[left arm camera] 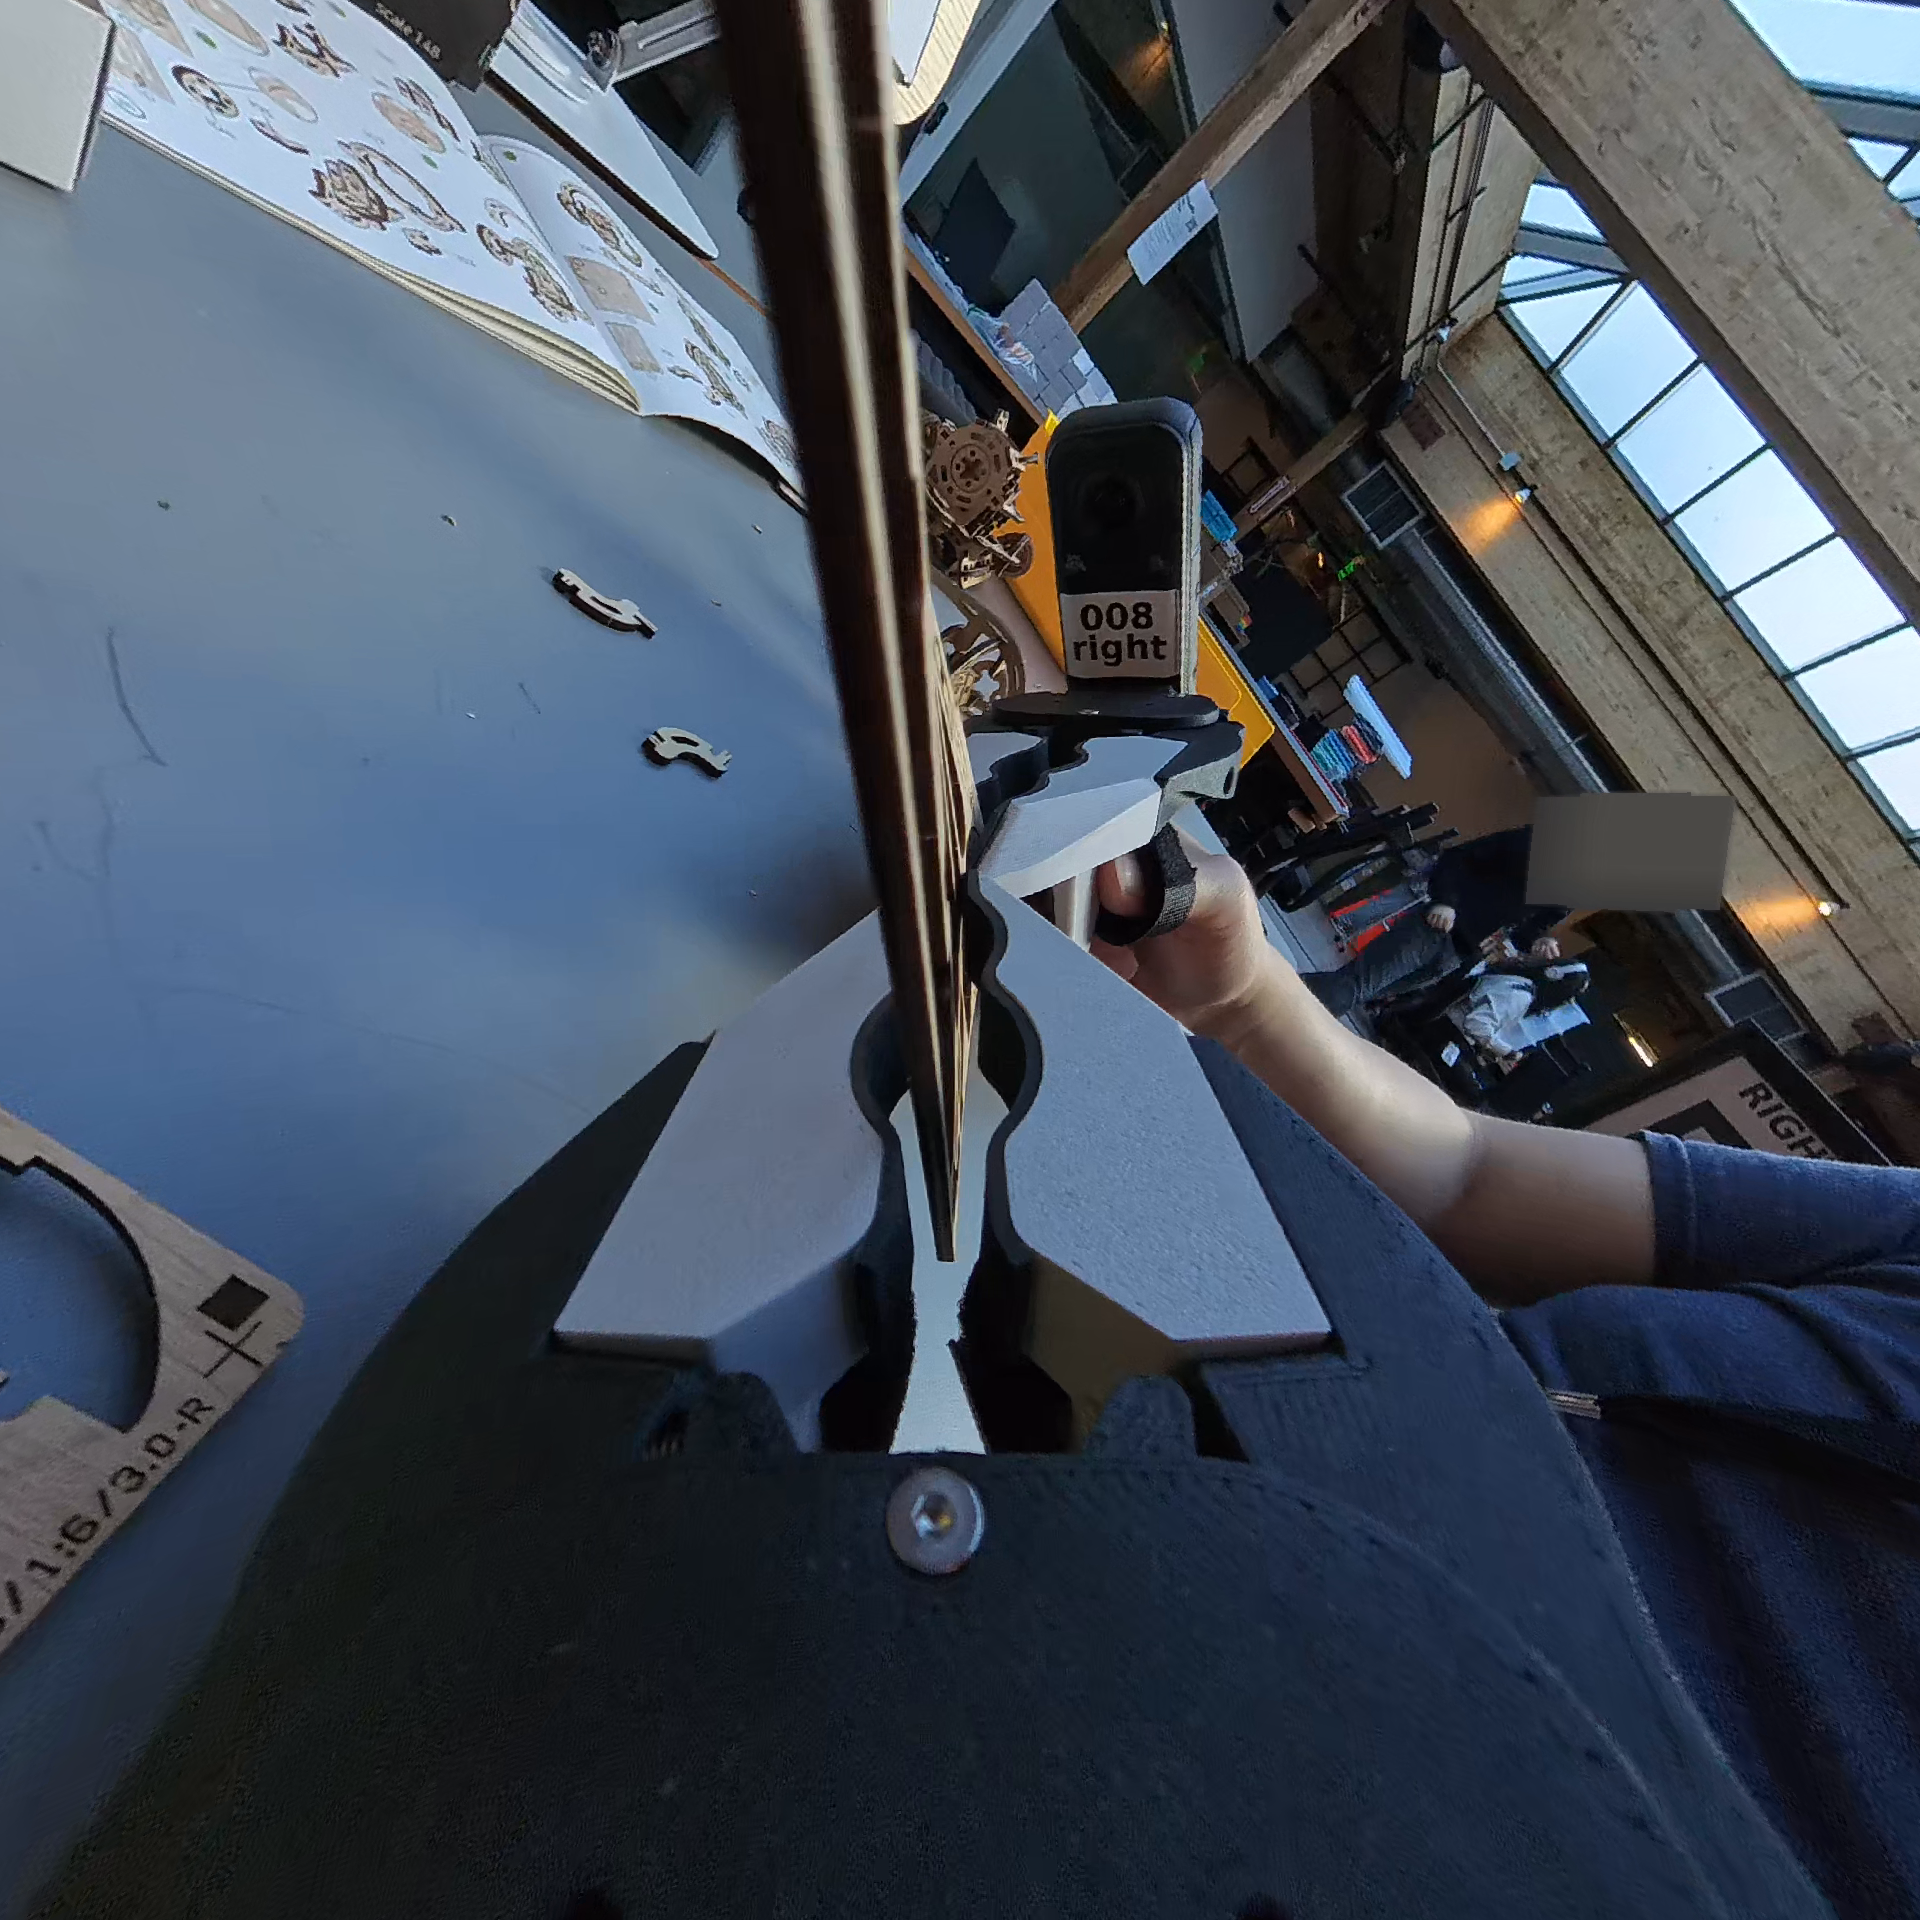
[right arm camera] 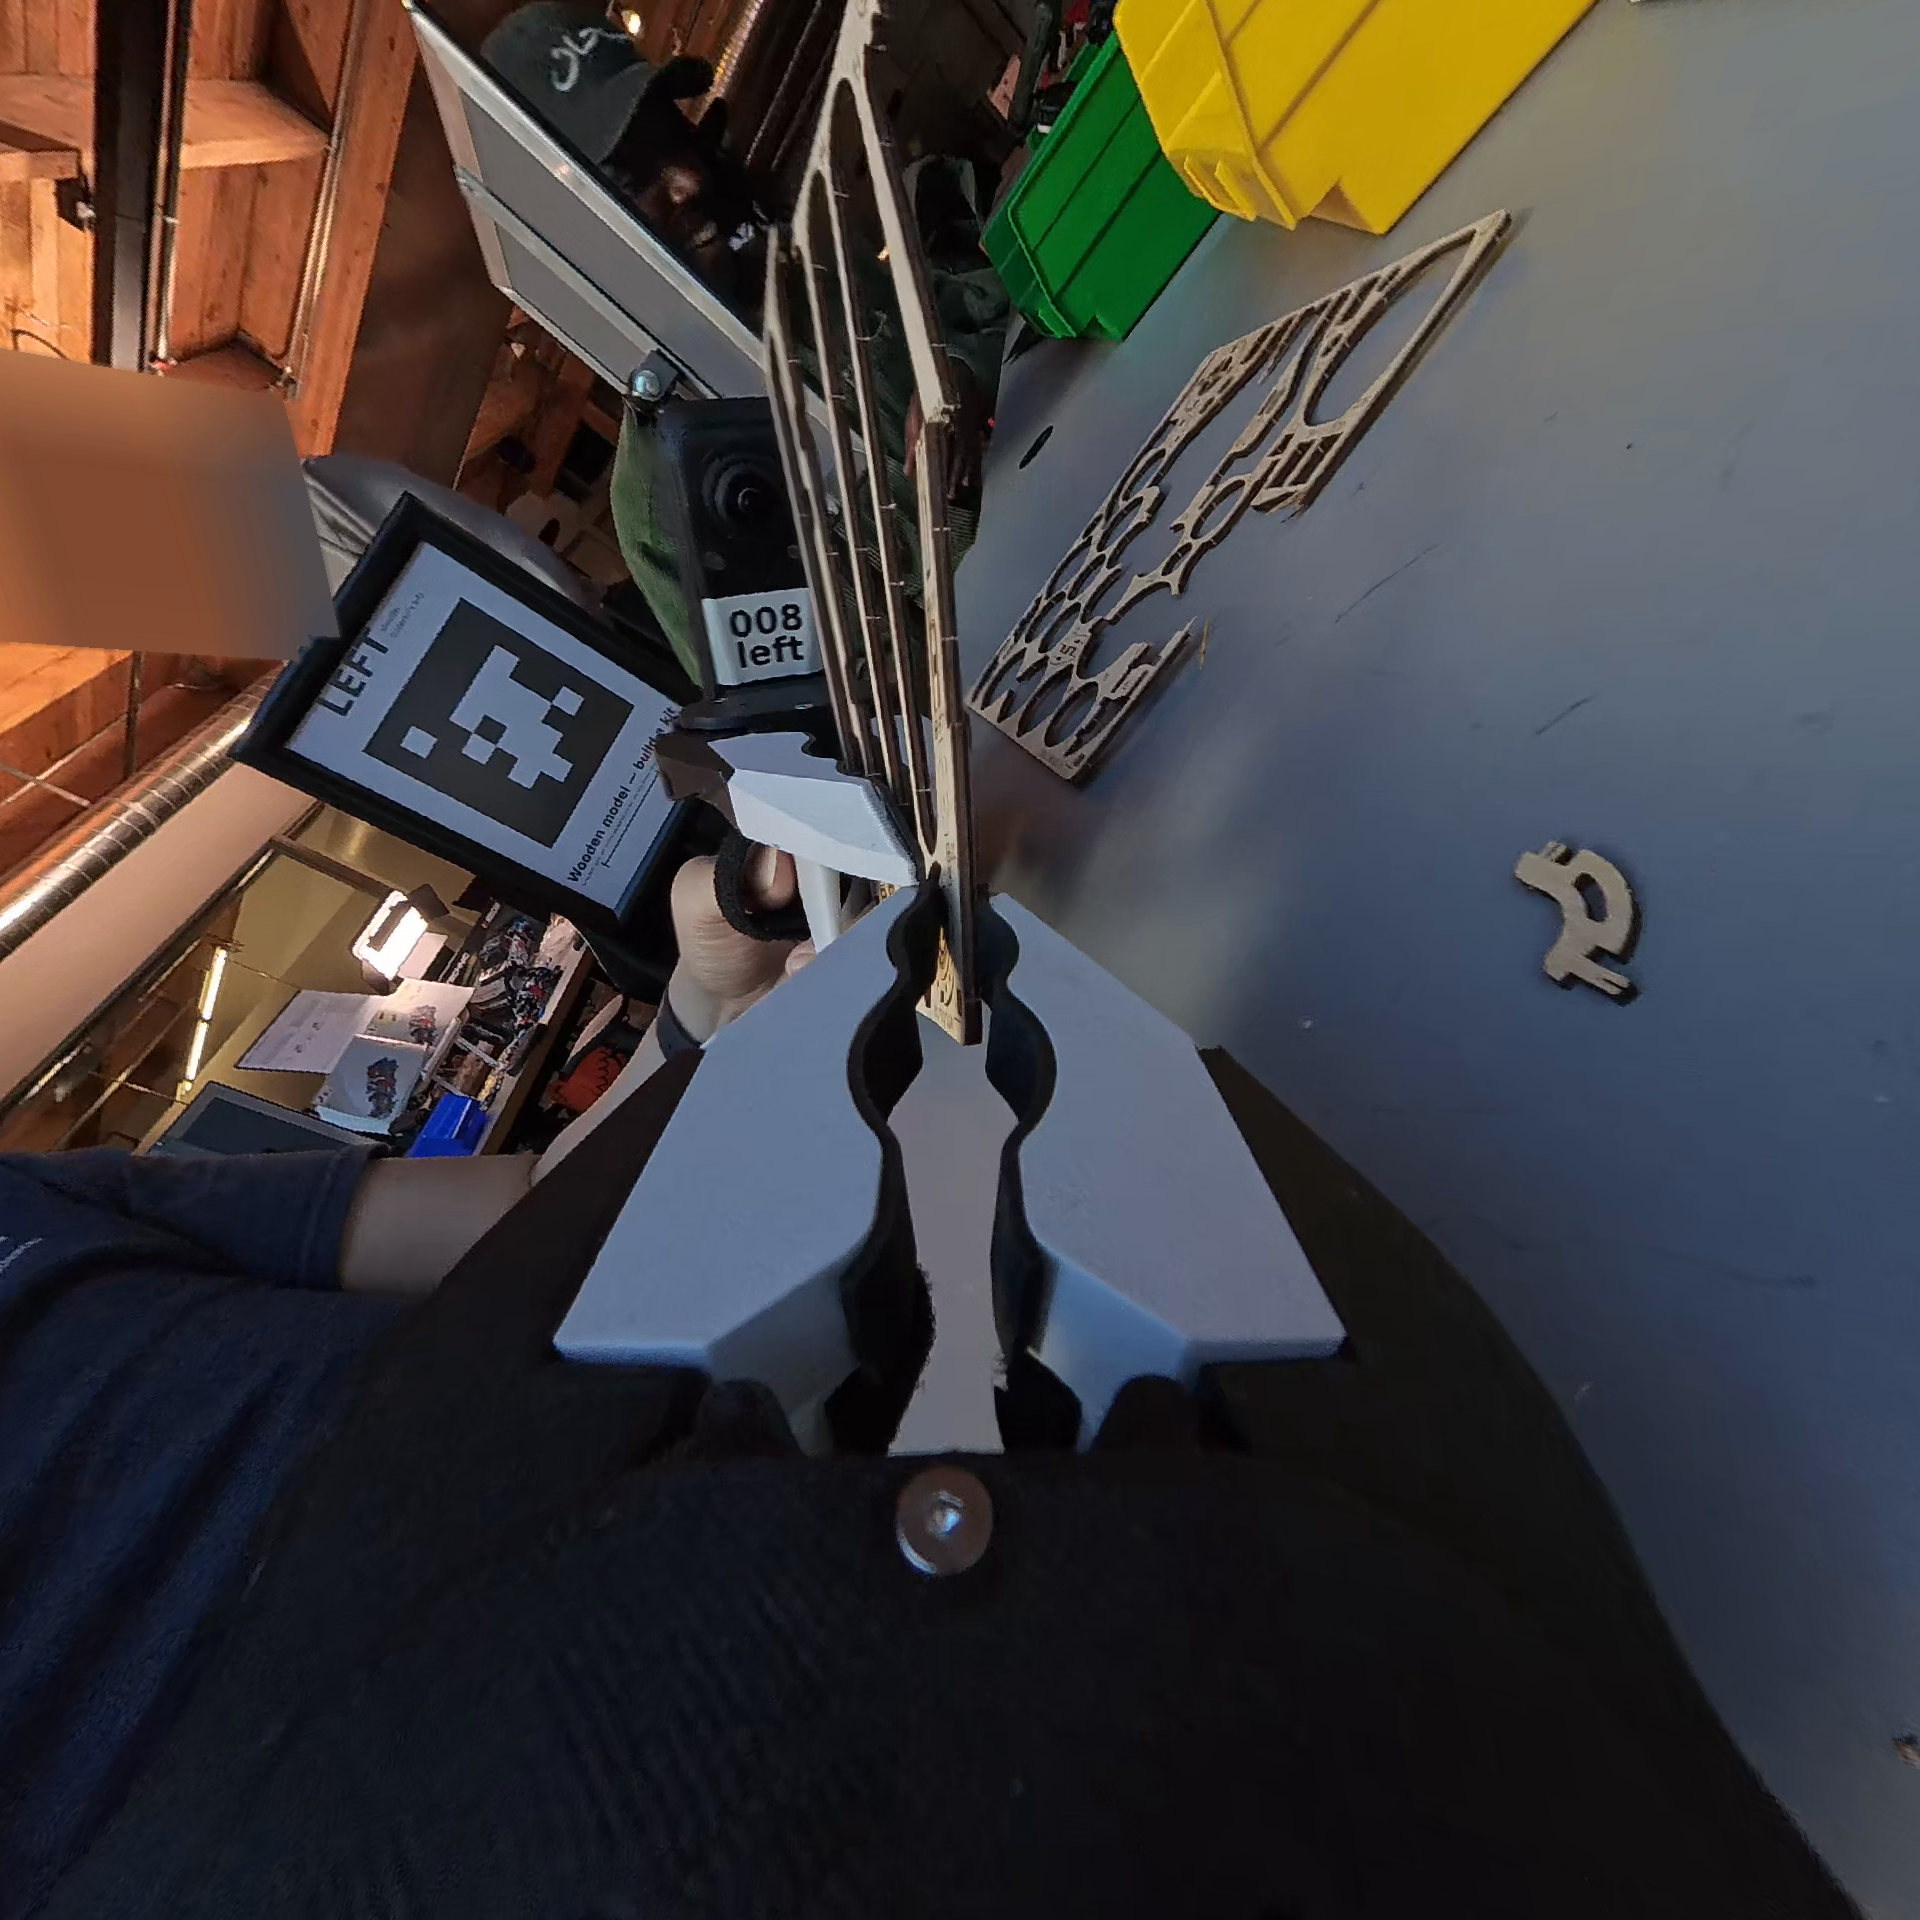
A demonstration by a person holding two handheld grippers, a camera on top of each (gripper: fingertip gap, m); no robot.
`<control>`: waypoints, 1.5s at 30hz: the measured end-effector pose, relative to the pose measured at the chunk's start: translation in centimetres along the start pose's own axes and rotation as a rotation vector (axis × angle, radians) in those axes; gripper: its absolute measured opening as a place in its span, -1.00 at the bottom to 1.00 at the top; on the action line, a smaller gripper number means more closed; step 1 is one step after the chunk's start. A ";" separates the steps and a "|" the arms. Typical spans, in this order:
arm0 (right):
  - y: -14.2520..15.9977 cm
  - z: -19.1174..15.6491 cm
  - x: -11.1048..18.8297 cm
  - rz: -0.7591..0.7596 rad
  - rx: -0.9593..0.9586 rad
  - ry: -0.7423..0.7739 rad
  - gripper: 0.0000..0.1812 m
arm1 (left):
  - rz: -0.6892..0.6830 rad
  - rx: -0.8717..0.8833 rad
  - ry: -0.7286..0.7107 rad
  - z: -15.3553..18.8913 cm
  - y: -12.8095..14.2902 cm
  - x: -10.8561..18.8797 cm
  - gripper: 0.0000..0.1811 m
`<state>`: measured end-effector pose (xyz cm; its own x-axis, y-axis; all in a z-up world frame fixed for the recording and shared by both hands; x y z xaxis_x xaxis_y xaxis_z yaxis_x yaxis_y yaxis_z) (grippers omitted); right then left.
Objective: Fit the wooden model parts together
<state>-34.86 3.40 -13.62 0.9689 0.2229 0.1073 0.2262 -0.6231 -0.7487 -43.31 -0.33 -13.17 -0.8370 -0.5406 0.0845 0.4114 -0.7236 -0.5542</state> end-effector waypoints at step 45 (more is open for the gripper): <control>-0.4 -0.5 0.6 0.047 0.036 -0.030 -0.99 | 0.052 -0.004 0.025 0.2 -0.5 0.3 -0.90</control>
<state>-34.34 3.40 -12.93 0.9749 0.2166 0.0521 0.1760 -0.6059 -0.7758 -43.71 -0.20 -12.67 -0.8234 -0.5664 0.0352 0.4528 -0.6932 -0.5608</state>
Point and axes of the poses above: each gripper's, where its closed fingertips meet, x back along the fingers, y out of its underside, z = x × y across the jaws, the point moved 5 cm from there along x, back along the fingers, and after that the axes turned 9 degrees about x, right-handed, at the moved point
